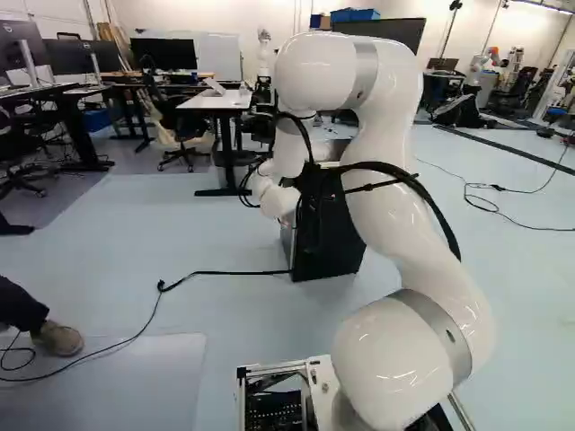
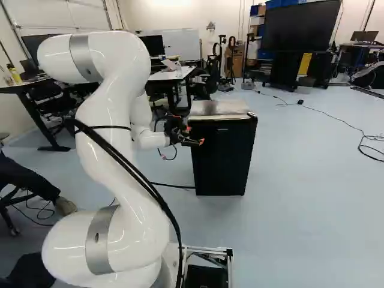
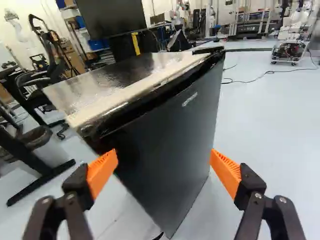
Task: Open the fridge door
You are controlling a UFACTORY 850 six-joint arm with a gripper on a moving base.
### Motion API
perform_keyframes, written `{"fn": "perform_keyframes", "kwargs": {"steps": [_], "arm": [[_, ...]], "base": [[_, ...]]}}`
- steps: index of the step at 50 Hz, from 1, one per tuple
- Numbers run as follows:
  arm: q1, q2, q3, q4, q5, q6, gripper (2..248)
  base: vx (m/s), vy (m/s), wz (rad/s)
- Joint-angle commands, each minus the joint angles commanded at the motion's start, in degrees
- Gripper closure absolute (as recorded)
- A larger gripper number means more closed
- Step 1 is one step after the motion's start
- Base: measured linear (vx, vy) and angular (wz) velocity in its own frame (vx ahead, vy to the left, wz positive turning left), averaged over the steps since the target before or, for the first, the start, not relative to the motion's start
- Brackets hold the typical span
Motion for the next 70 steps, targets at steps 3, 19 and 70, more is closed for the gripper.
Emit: {"fn": "perform_keyframes", "kwargs": {"steps": [3,19,70], "arm": [[0.01,0.61,0.99,0.17,0.0,0.0,3],[0.35,2.91,4.72,1.06,0.0,0.0,3],[7.97,0.8,1.27,1.15,0.0,0.0,3]], "base": [[0.0,-0.039,0.024],[0.0,-0.006,-0.001],[0.0,0.0,0.0]]}}
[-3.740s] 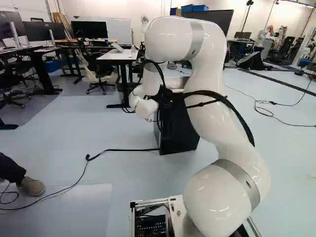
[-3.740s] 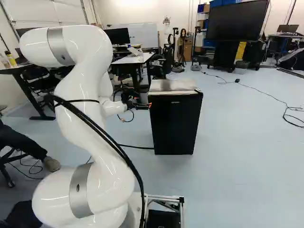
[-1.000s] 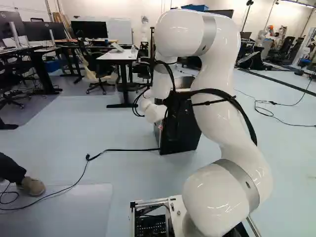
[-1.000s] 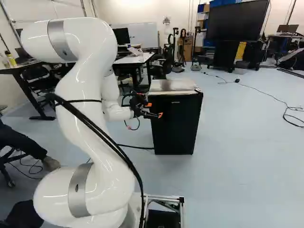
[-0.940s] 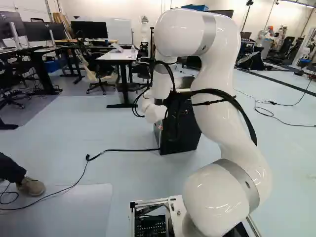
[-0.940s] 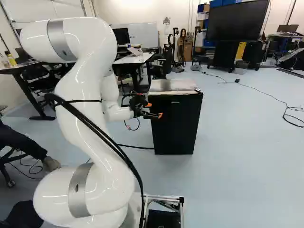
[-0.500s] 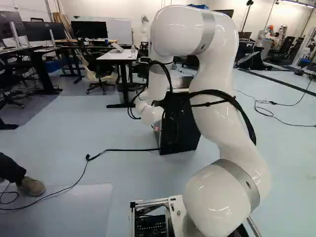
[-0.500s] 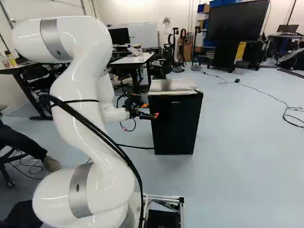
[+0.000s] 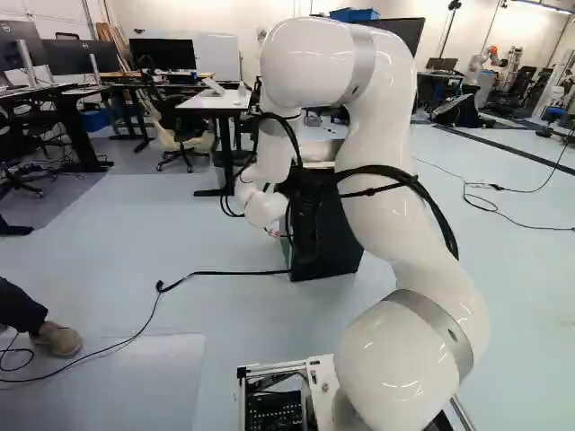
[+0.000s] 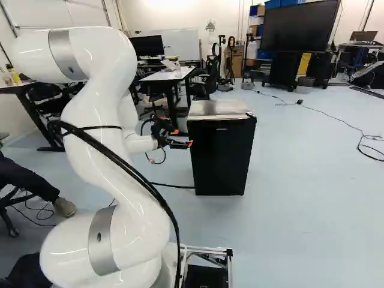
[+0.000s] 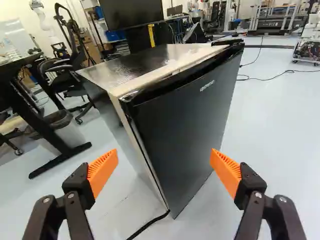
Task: Open the fridge door
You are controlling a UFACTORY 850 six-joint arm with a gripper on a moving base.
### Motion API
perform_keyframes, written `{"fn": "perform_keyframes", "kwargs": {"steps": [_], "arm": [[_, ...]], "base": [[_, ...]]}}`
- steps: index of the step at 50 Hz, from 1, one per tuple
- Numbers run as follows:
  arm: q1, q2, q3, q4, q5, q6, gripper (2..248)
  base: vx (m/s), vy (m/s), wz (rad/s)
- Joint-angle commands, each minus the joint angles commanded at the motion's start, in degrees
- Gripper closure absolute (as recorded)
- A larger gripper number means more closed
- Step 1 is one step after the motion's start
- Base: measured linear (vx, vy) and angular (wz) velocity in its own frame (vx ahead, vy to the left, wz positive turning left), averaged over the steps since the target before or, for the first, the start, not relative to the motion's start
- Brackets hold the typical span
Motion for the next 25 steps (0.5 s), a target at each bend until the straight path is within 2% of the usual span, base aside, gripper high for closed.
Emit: {"fn": "perform_keyframes", "kwargs": {"steps": [25], "arm": [[-0.49,-3.26,-5.34,0.0,0.0,0.0,3]], "base": [[0.0,0.0,0.0]]}}
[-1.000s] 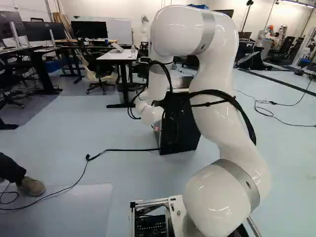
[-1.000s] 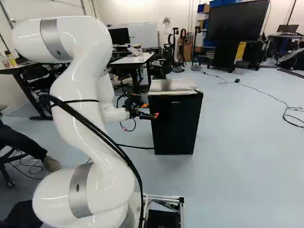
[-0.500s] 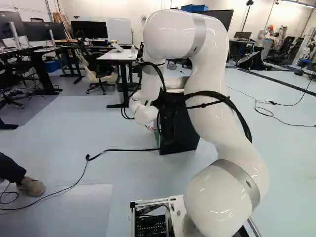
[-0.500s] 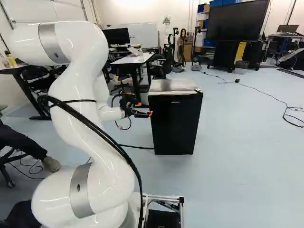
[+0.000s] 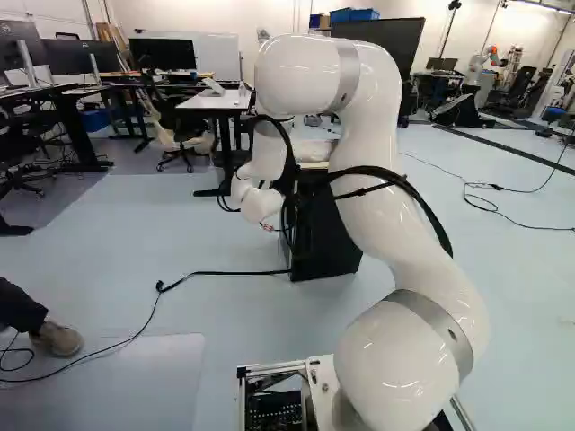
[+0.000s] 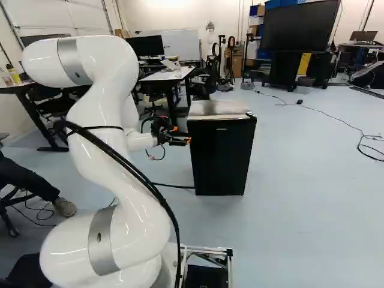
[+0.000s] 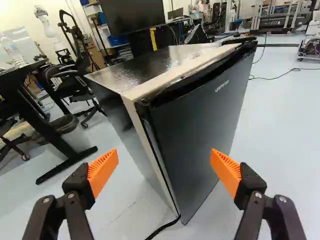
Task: Open the fridge door
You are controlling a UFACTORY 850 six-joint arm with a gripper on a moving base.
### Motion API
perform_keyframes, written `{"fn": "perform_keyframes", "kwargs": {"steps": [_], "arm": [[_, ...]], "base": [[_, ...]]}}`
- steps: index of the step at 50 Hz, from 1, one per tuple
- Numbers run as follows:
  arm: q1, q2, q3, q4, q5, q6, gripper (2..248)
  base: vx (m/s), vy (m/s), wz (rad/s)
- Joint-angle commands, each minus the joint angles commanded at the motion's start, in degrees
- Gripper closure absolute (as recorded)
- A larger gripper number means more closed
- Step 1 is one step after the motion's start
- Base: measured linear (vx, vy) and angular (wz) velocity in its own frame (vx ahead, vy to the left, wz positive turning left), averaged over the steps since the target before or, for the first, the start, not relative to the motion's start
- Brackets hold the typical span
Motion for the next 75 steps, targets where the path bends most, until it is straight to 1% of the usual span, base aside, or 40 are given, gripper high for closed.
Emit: {"fn": "perform_keyframes", "kwargs": {"steps": [19,52,65,75], "arm": [[-0.98,-2.09,-3.44,0.0,0.0,0.0,3],[-4.02,-4.13,-6.84,1.84,0.0,0.0,3],[-5.14,-4.22,-6.97,2.73,0.0,0.0,3],[-5.83,-3.0,-4.93,3.42,0.0,0.0,3]], "base": [[0.0,0.0,0.0],[0.0,0.0,0.0],[0.0,0.0,0.0],[0.0,0.0,0.0]]}}
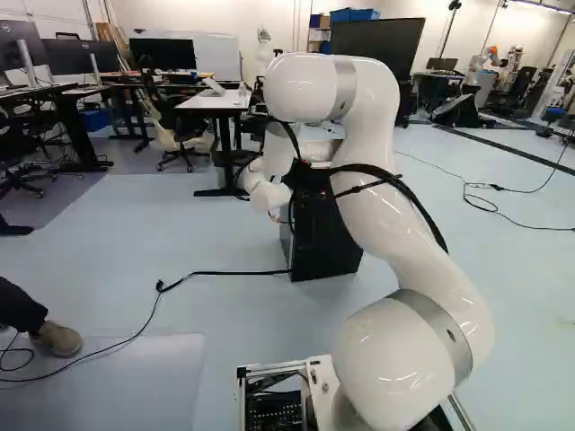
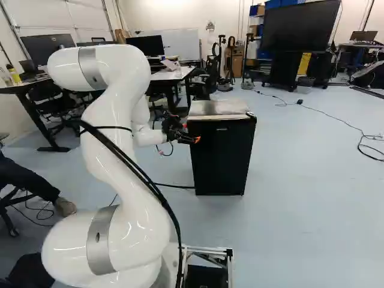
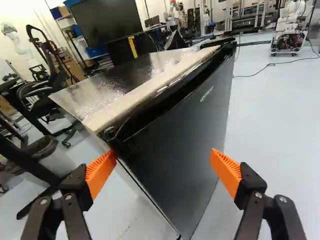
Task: Open the fridge door
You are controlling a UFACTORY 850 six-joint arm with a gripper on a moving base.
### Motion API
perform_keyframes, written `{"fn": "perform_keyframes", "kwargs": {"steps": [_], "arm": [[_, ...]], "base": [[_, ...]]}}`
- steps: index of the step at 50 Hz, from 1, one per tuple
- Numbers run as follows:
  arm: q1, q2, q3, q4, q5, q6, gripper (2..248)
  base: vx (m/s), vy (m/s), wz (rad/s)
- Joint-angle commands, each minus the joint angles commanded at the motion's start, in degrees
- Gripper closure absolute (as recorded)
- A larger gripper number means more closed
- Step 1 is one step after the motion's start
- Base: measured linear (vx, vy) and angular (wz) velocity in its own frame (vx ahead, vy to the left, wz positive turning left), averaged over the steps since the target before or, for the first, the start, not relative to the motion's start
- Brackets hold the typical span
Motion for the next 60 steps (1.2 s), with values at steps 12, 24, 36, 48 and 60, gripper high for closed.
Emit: {"fn": "perform_keyframes", "kwargs": {"steps": [12,24,36,48,60], "arm": [[-0.02,2.37,3.99,0.45,0.0,0.0,3],[0.6,4.81,8.08,0.55,0.0,0.0,3],[1.34,7.25,12.18,3.87,0.0,0.0,3],[2.18,9.6,16.22,8.56,0.0,0.0,3],[3.16,11.85,20.23,13.35,0.0,0.0,3]], "base": [[-0.002,0.0,-0.01],[0.0,0.0,0.0],[0.0,0.0,0.0],[0.0,0.0,0.0],[0.0,0.0,0.0]]}}
